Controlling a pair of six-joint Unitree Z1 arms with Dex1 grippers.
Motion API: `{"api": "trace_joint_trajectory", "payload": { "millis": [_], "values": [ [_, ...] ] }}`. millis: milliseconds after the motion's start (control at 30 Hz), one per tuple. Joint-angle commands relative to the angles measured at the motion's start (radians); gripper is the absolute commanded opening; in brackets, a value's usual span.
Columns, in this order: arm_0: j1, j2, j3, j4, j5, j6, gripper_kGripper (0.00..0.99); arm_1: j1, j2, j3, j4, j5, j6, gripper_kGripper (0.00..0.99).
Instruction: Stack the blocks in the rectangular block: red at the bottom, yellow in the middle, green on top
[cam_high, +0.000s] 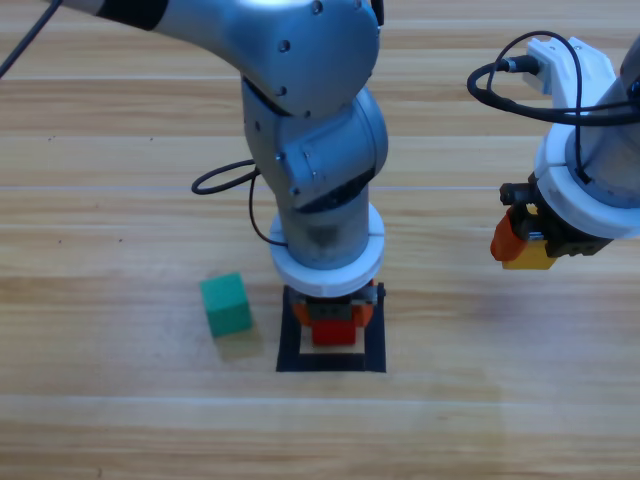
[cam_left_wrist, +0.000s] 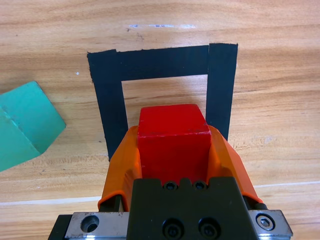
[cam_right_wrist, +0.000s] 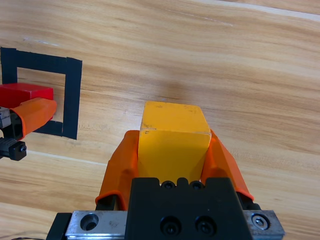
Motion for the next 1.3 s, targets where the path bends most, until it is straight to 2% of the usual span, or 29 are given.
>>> {"api": "trace_joint_trajectory", "payload": {
  "millis": [33,500,567,633,667,700,733,767,800,933,1133,1233,1300],
  "values": [
    [-0.025,0.067,0.004,-0.015,0.012,-0.001,0.031,-0.024,0.026,0.0,0.016,-0.02,-0.003,0.0],
    [-0.024,0.07,0.009,-0.013,0.012,-0.007,0.031,-0.024,0.026,0.0,0.016,-0.019,-0.005,0.0],
    [-0.025,0.07,0.009,-0.013,0.012,-0.007,0.06,-0.024,0.026,0.0,0.016,-0.019,-0.005,0.0],
    [-0.024,0.068,0.009,-0.013,0.013,-0.012,0.164,-0.024,0.026,0.0,0.016,-0.019,-0.005,0.0],
    [-0.025,0.067,0.007,-0.015,0.012,-0.015,0.265,-0.024,0.027,0.0,0.016,-0.019,-0.005,0.0],
    [-0.025,0.064,0.004,-0.013,0.013,-0.02,0.512,-0.024,0.027,0.0,0.016,-0.019,-0.005,0.0],
    [-0.027,0.061,0.004,-0.013,0.013,-0.024,0.706,-0.024,0.026,0.0,0.016,-0.019,-0.005,0.0],
    [-0.027,0.056,0.007,-0.013,0.013,-0.032,0.853,-0.024,0.026,0.0,0.016,-0.019,-0.005,0.0],
    [-0.028,0.05,0.009,-0.013,0.013,-0.035,0.95,-0.024,0.026,0.0,0.016,-0.019,-0.006,0.0],
    [-0.028,0.027,0.016,-0.012,0.021,-0.037,0.986,-0.024,0.026,0.0,0.016,-0.019,-0.006,0.0],
    [-0.028,0.007,0.012,-0.012,0.024,-0.038,0.99,-0.024,0.022,0.0,0.016,-0.017,-0.006,0.0],
    [-0.028,-0.039,-0.033,0.001,0.039,-0.032,0.99,-0.024,0.022,-0.009,0.028,-0.01,-0.008,0.0],
    [-0.028,-0.099,-0.129,0.068,0.065,-0.031,0.99,-0.024,0.022,-0.022,0.045,-0.008,-0.008,0.0]
  ]
}}
